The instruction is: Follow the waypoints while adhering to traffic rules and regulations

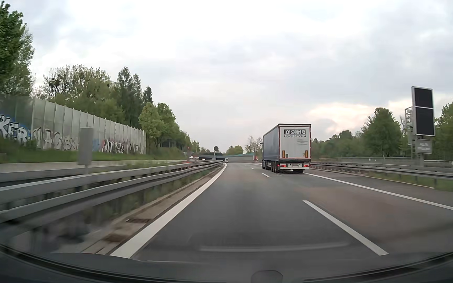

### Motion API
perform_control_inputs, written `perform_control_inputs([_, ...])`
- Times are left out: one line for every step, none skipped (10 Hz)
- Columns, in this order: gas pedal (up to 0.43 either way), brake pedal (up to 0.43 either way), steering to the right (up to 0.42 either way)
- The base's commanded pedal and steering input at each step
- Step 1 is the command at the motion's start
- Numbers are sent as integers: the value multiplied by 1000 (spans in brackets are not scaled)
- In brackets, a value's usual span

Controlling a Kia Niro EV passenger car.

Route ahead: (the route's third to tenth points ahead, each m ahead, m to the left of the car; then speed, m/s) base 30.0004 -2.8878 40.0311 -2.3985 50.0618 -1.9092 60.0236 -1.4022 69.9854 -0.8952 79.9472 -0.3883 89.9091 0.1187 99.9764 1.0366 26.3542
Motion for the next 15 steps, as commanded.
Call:
perform_control_inputs([157,0,-5])
perform_control_inputs([150,0,-5])
perform_control_inputs([150,0,-5])
perform_control_inputs([150,0,-5])
perform_control_inputs([150,0,-5])
perform_control_inputs([150,0,-5])
perform_control_inputs([150,0,-5])
perform_control_inputs([150,0,-5])
perform_control_inputs([150,0,-5])
perform_control_inputs([150,0,-5])
perform_control_inputs([150,0,-5])
perform_control_inputs([150,0,-5])
perform_control_inputs([150,0,-5])
perform_control_inputs([150,0,-5])
perform_control_inputs([150,0,-5])
